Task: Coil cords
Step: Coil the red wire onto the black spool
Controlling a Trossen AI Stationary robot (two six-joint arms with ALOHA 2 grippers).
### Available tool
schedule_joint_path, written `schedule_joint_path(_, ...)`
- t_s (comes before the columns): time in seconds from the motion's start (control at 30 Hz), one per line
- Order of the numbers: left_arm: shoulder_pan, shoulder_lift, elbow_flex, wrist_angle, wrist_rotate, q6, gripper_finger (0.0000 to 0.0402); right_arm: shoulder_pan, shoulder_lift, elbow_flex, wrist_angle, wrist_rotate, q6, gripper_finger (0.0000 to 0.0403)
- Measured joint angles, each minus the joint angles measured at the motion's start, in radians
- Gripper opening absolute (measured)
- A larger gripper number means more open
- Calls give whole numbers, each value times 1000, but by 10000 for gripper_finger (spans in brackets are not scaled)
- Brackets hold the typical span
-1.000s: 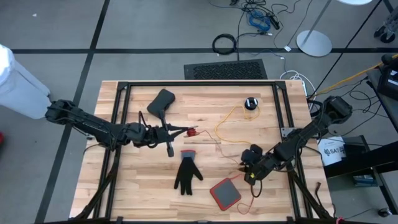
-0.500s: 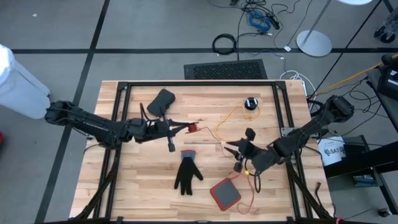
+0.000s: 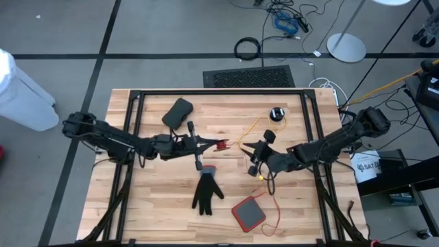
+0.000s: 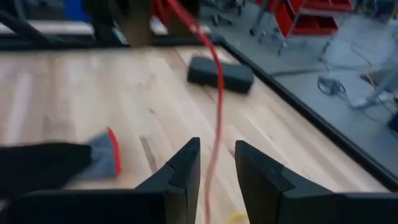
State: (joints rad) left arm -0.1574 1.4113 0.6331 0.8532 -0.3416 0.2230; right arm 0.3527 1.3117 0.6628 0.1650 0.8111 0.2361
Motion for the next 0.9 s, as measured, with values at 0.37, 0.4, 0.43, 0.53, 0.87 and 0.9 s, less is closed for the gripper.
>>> schedule_joint_path(0.37, 0, 14, 0, 55, 1, -1, 0, -23, 102, 0, -67, -8, 94, 87)
schedule_joint_path(0.4, 0, 14, 0, 55, 1, -1, 0, -24, 119, 0, -67, -7, 102, 86)
schedule_joint_path(0.43, 0, 14, 0, 54, 1, -1, 0, -24, 136, 0, -69, -6, 110, 86)
schedule_joint_path(0.53, 0, 14, 0, 53, 1, -1, 0, -24, 179, 0, -65, 15, 124, 86)
schedule_joint_path(0.87, -1, 14, 0, 39, 2, 0, 0, -17, 179, 0, -60, 53, 146, 86)
schedule_joint_path(0.9, -1, 14, 0, 39, 2, 0, 0, -17, 179, 0, -62, 47, 149, 86)
